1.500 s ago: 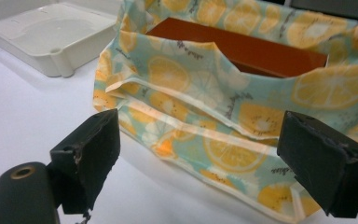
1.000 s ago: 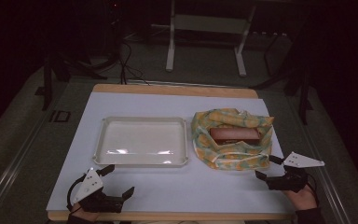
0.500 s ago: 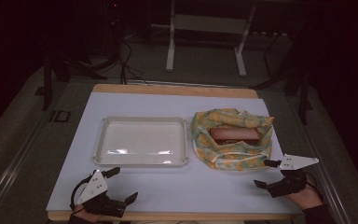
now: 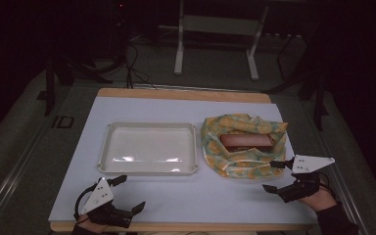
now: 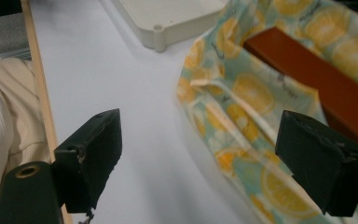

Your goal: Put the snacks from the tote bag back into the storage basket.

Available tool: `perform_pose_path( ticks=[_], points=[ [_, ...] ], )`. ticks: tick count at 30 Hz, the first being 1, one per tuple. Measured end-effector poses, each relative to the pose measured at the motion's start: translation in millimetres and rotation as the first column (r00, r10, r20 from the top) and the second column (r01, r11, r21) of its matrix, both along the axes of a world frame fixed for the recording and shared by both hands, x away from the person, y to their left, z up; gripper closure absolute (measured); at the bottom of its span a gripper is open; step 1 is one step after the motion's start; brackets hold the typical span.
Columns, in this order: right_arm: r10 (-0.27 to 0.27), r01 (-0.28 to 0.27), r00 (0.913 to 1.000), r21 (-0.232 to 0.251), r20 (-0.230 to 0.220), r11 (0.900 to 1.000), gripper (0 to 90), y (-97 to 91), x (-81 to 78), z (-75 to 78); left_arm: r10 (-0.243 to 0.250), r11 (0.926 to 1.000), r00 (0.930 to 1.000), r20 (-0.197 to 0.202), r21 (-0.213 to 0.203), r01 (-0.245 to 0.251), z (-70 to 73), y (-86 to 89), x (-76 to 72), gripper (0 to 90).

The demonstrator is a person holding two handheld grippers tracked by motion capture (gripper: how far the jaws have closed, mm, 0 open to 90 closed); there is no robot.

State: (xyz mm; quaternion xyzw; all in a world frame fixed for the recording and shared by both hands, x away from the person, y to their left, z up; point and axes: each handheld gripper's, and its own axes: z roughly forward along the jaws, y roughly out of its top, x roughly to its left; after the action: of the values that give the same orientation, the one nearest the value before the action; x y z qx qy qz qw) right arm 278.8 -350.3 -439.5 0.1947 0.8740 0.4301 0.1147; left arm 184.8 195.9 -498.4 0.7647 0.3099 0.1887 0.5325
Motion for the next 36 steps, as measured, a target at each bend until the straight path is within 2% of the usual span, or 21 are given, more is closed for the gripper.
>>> perform_pose_path(
  ticks=[9,13,18,25,33,36],
  points=[
    [-0.010,0.009,0.9994,0.015,0.034,0.9998,15.7,0.6,13.4,17.4,-0.010,1.0000,1.0000,-0.002,-0.002,0.010,-0.2,-0.4,-0.1,0.0],
    [-0.007,0.006,0.9992,0.039,0.040,0.9992,18.3,-1.7,22.3,23.3,-0.013,0.9999,0.9999,-0.003,-0.005,0.013,-0.2,-0.7,-0.1,0.0],
    [-0.014,0.012,0.9979,0.038,0.063,0.9992,19.8,-1.0,33.1,32.3,-0.012,0.9999,0.9999,-0.005,0.000,0.012,-0.4,-1.2,0.1,0.0],
    [-0.019,0.017,0.9957,0.024,0.090,0.9996,19.9,1.4,49.0,44.2,-0.011,0.9999,0.9999,-0.005,0.001,0.011,-0.4,-0.6,-1.3,0.0],
    [-0.017,0.018,0.9956,-0.009,0.092,0.9998,22.2,4.6,66.6,50.2,-0.010,0.9999,0.9999,-0.007,0.003,0.010,-0.6,0.2,-2.6,0.0],
    [-0.022,0.026,0.9955,-0.039,0.092,0.9989,23.5,7.9,79.9,52.7,-0.014,0.9999,0.9999,-0.007,0.005,0.014,-0.8,-0.2,-3.1,0.0]
  ],
)
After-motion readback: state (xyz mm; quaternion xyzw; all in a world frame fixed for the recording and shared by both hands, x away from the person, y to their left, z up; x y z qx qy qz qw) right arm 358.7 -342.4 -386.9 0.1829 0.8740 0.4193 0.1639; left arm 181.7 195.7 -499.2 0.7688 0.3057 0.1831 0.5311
